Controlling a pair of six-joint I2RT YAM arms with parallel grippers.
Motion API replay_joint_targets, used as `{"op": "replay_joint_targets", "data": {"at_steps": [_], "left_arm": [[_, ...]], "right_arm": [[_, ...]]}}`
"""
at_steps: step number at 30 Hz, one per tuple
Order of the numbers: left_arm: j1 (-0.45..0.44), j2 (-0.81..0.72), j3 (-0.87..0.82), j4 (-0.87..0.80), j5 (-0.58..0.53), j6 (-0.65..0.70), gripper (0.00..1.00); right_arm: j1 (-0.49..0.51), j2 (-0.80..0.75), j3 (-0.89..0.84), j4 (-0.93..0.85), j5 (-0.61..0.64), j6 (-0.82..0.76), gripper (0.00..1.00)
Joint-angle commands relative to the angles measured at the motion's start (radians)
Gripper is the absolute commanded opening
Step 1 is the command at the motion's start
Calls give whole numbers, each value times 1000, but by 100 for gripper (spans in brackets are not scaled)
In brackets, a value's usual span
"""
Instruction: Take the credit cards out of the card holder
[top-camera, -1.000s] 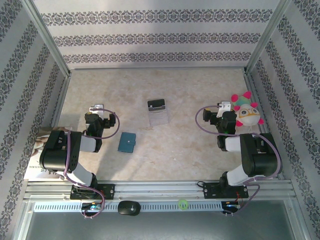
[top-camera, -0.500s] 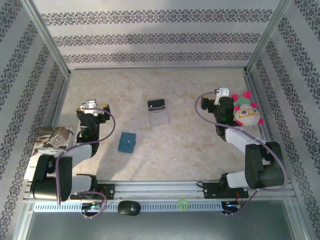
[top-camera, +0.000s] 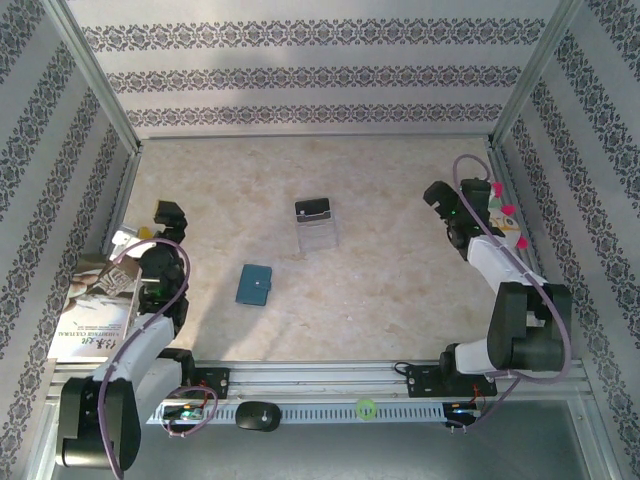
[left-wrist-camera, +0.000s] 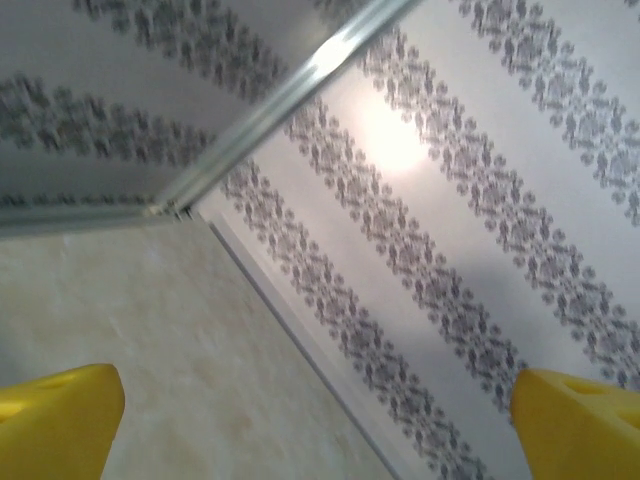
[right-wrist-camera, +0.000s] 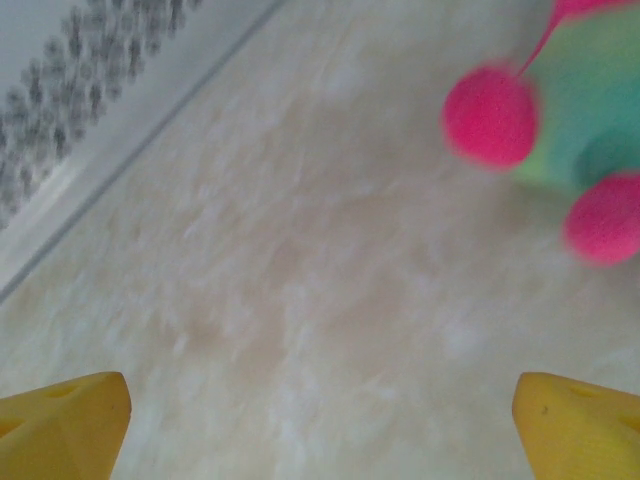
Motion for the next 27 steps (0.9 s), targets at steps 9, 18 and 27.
{"op": "replay_joint_targets", "data": {"at_steps": [9,18,27], "left_arm": [[0,-60,127,-172,480,-56,93],[-202,-31,211,-671,531,34,80],[-390,89,215,-913,440,18,79]], "right_arm": [[227,-7,13,-165,-164,-68,93],[492,41,39,-258,-75,-189,80],[665,129,72,-211,-112,-181,77]]}}
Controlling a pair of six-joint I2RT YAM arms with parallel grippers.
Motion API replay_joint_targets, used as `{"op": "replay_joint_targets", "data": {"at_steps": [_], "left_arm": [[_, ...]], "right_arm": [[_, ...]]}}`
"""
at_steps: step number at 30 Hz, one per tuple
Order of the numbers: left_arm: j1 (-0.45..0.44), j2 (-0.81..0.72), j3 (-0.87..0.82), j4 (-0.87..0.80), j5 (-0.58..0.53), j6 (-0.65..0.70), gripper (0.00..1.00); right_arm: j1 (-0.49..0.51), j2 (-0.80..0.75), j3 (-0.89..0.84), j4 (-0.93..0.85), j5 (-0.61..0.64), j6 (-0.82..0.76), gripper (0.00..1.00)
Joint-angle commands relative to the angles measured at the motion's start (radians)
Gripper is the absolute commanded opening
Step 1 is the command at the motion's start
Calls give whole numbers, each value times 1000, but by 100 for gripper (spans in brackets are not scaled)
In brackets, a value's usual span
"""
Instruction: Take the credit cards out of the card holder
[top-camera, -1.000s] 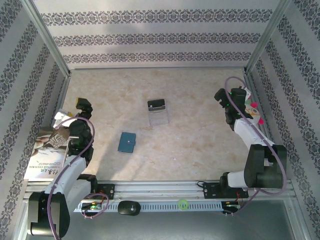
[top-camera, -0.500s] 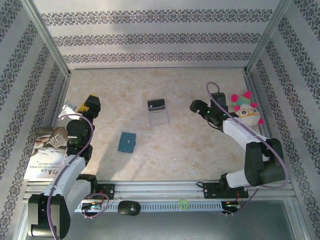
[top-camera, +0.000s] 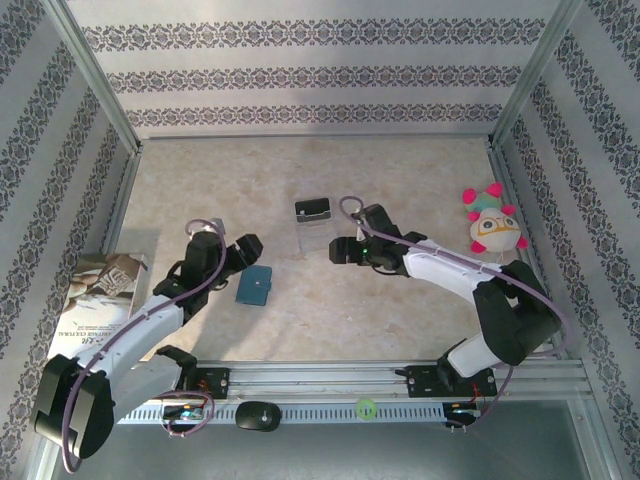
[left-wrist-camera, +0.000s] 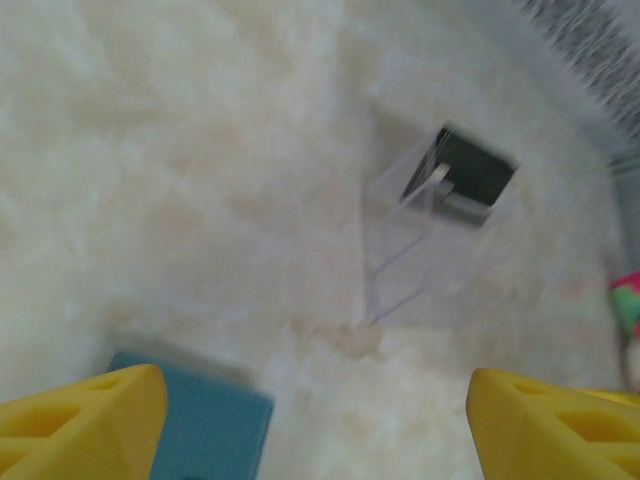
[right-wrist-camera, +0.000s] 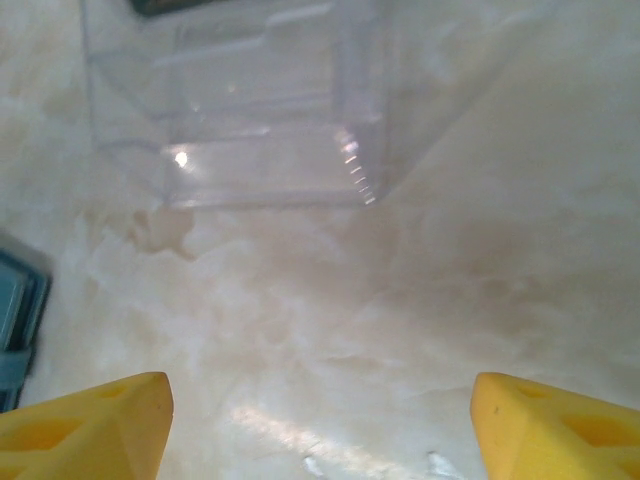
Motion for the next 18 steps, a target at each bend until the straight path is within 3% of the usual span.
{"op": "replay_joint_targets", "data": {"at_steps": [1,7,12,16,18], "left_arm": [[-16,20,-26,-105,-29,-18,79],[-40,-32,-52,-216,-123,-54,75],[-80,-58,-77,-232,-119,-73,68],[-129,-27,-99,-229,-126,-102,68],[-134,-21,-115,-206,-114,-114,68]], "right_arm": [[12,42,31,34,-35,-3,75],[66,92,65,29,-74,-7,70],[84,111,51,86,-122,22,67],[54,110,61,86,-64,20,68],[1,123,72,99,-98,30,70]]}}
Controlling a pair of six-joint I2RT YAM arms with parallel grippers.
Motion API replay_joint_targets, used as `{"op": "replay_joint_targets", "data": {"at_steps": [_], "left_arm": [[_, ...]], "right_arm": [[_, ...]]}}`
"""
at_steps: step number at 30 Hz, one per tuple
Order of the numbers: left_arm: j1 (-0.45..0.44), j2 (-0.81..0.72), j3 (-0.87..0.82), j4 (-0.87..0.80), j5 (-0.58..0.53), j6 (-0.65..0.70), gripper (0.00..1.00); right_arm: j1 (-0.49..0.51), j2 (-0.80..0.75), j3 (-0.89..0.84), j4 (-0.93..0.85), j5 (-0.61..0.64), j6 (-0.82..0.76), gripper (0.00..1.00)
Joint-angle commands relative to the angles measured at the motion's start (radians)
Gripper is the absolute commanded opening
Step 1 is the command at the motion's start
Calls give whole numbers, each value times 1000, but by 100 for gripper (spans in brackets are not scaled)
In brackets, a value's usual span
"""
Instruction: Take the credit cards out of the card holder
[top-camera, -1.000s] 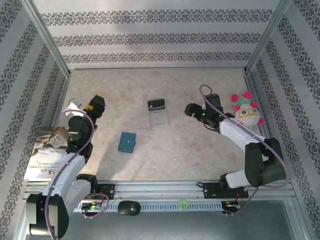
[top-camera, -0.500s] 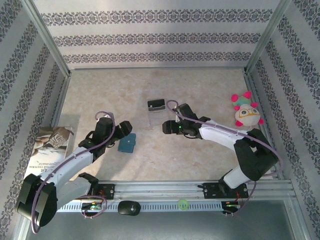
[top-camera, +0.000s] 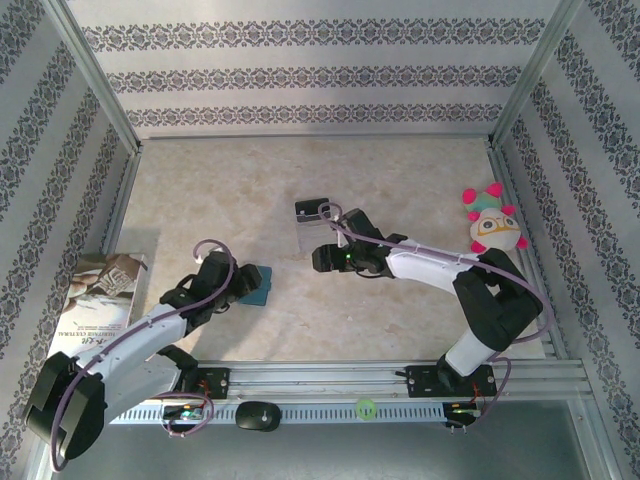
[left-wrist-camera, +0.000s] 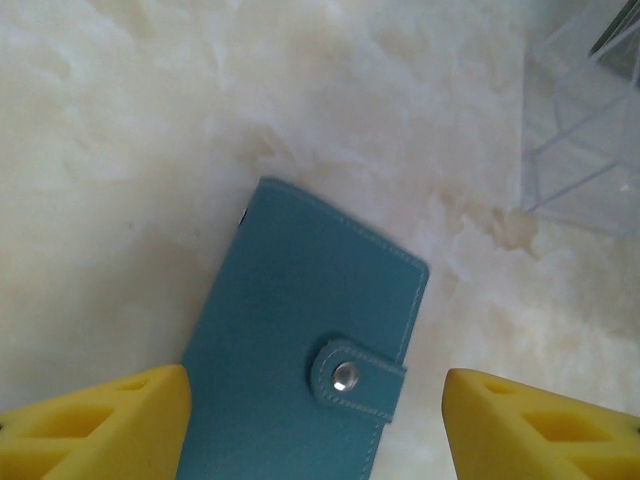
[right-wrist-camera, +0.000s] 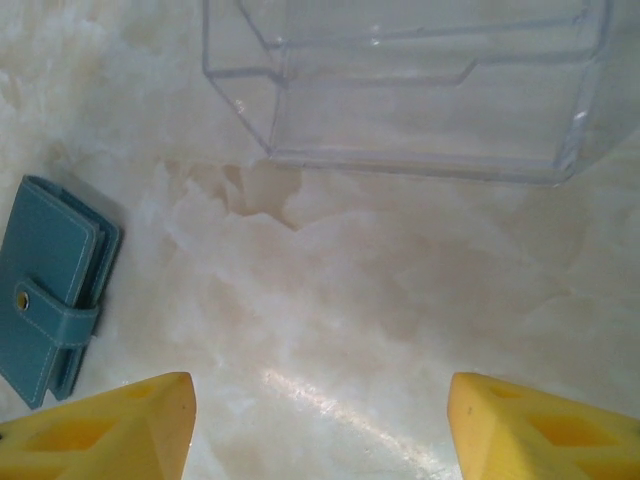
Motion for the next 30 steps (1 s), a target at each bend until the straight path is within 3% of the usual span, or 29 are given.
{"op": "replay_joint_targets", "data": {"at_steps": [1,6,9,19,25,30], "left_arm": [[-20,10,-34,-10,-5,-41,68],[-41,15,-54,44,18,-52,67],[-57,39,-50,31,19,-56,61],[-134,158,-29,112,45,-73,49],[-131,32,0,12,-92,-34,49],[-93,-48,3,-38,-182,26,58]], "right_arm": [[-76,33,36,51,-31,16,71],[-117,86,93,23,-46,-20,72],[-113,85,70,48,-66,-5,72],[6,65,27,91,-109,23,67],[69,46,49,92,-113,-7,65],[96,45,51,106,-113,-7,65]]}}
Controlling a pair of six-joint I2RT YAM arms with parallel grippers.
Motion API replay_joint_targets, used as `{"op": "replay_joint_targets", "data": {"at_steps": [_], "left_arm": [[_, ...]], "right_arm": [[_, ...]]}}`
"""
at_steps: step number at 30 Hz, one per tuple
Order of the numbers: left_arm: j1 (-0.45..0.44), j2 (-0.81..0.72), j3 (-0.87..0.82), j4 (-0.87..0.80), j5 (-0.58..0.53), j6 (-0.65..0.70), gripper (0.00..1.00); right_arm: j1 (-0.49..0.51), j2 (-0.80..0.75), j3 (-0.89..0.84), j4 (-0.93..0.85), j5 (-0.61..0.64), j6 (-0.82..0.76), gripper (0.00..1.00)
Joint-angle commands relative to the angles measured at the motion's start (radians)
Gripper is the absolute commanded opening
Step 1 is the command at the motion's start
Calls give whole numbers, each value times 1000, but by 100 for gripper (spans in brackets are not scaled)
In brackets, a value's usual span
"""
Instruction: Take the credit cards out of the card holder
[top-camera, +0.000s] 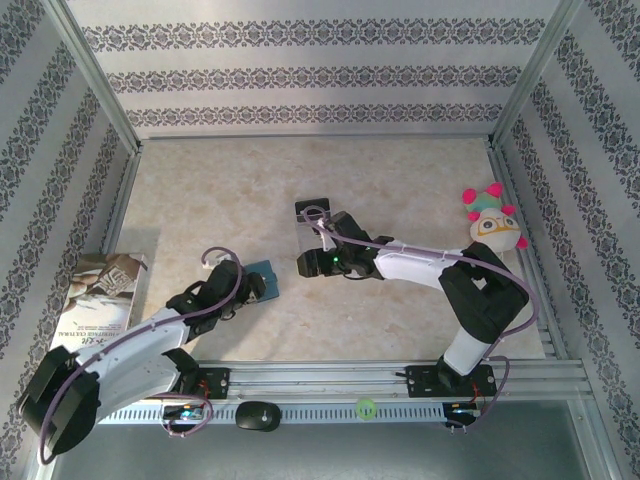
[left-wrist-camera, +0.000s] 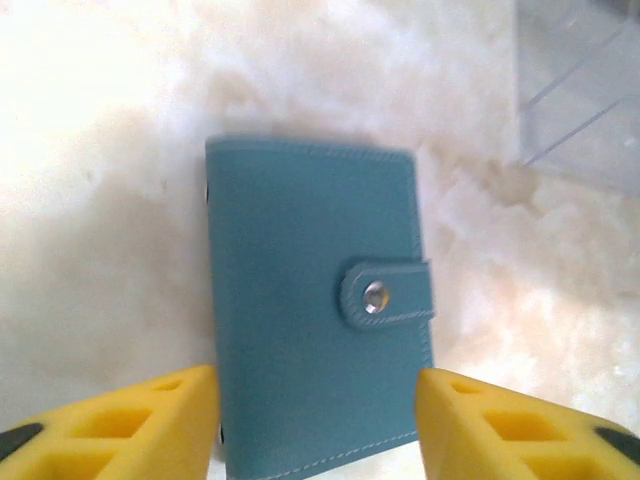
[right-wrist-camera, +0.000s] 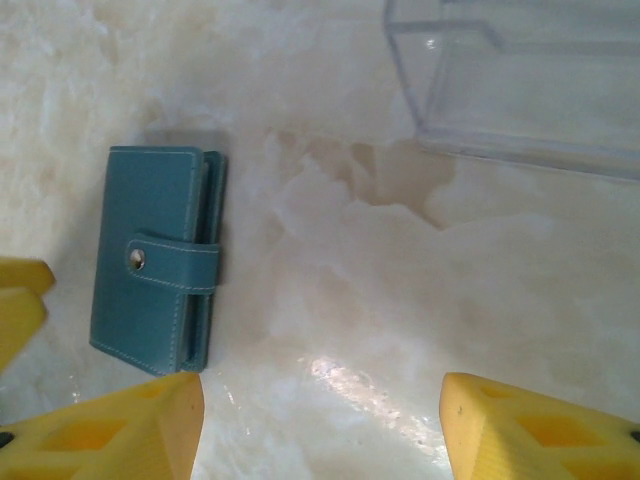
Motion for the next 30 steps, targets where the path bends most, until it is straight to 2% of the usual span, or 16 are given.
{"op": "replay_joint_targets", "data": {"at_steps": [1,5,7,13,22,30], "left_arm": [[40,-14,15,-41,-66,64,58],[118,58,-1,74,32,88,54],[127,103,3,127,58,95,52],[128,208,2,200,79,94,40],[127,361,-25,374,184,43,28],[86,445,-27,463,197,5,27]], "right_arm": [[17,-19,19,31,-15,-8,65],[46,15,47,32,-37,0,64],[59,36,68,33,-56,7,61],[106,134,144,32,-101,39,55],[93,213,189,-4,-128,73,49],[67,241,176,-23,-166,92,49]]}}
